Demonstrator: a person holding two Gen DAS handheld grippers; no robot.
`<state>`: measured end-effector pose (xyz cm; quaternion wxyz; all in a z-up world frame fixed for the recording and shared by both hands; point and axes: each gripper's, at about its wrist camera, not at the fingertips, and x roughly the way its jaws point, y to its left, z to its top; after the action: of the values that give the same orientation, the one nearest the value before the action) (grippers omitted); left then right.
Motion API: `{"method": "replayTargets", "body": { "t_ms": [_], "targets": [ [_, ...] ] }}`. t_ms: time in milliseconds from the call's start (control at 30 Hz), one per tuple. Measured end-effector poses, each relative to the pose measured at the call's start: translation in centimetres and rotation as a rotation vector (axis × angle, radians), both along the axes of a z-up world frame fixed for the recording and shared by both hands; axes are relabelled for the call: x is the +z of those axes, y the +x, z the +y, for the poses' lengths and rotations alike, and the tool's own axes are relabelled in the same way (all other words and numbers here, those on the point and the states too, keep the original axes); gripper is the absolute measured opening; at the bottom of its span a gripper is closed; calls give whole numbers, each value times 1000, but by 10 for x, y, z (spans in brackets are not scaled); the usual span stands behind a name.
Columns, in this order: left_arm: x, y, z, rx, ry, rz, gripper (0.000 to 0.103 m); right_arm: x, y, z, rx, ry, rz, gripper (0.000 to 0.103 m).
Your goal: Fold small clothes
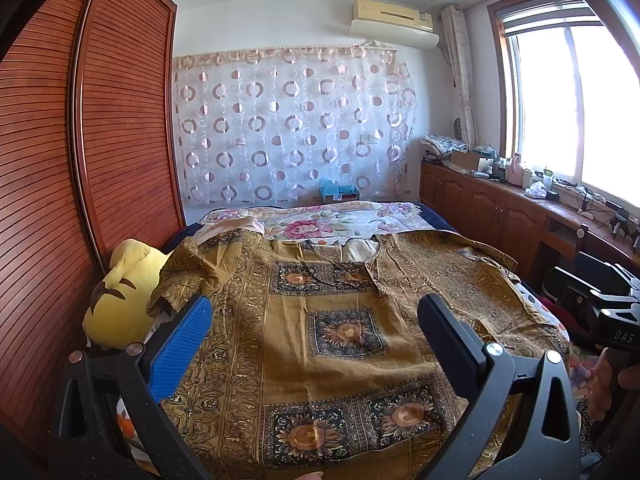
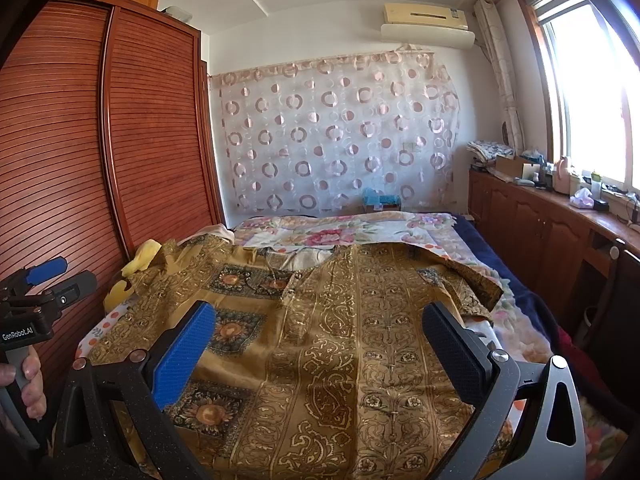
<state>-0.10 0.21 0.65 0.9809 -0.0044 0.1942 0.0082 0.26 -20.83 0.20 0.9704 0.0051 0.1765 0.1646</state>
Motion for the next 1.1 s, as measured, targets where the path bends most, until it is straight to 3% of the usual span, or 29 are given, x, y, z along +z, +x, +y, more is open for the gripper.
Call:
{"method": "replayTargets", "body": {
  "t_ms": [1100],
  "targets": [
    [3,-1,0,0,6,-5,103,1,0,1,3,-1,-10,103]
  ]
}}
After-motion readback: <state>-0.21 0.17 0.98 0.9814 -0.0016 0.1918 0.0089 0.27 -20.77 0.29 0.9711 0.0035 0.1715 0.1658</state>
